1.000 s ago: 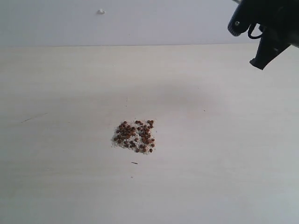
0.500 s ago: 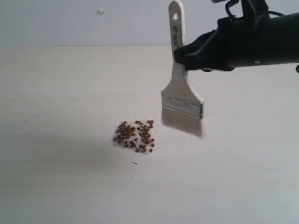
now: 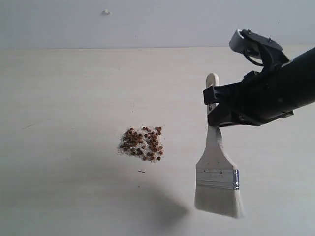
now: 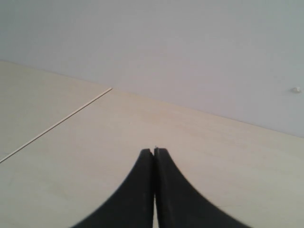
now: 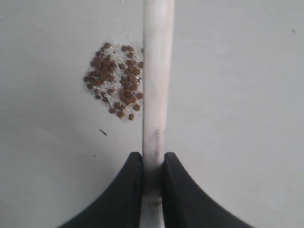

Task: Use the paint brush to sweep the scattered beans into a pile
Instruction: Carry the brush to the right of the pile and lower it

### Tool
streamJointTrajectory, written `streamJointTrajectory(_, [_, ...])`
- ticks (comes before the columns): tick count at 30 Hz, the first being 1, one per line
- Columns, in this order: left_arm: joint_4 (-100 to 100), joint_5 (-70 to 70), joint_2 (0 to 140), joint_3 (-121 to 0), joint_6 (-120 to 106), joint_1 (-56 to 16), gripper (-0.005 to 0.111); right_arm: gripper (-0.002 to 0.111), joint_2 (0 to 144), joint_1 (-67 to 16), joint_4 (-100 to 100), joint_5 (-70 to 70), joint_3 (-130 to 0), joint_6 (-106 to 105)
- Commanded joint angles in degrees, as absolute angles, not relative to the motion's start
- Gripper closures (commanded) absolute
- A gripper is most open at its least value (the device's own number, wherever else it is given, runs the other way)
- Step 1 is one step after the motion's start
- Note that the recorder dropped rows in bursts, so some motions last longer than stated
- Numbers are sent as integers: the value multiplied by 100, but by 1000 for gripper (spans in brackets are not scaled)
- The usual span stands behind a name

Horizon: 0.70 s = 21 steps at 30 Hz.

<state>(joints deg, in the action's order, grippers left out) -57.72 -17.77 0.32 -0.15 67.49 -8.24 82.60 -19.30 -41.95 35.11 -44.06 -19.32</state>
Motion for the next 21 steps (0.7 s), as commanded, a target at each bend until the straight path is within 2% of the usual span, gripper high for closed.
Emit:
streamJointTrajectory(1, [-5799,-1774,0,0,6773,-800,107,108,8842,-1918,-4509,3078,-4384,-1795])
streamJointTrajectory(7, [-5799,-1774,0,0,6773,-800,107,108,9624,-1918,-5722,2981,-4396,-3062])
streamJointTrajectory(12, [-5799,-1774,0,0,6773,-800,107,108,10092,-1536,-7045,3770,-4514,-4832])
streamJointTrajectory(21, [-5799,-1774,0,0,6773,-800,107,108,10565,-713,-7370,4184,-4514,-5394])
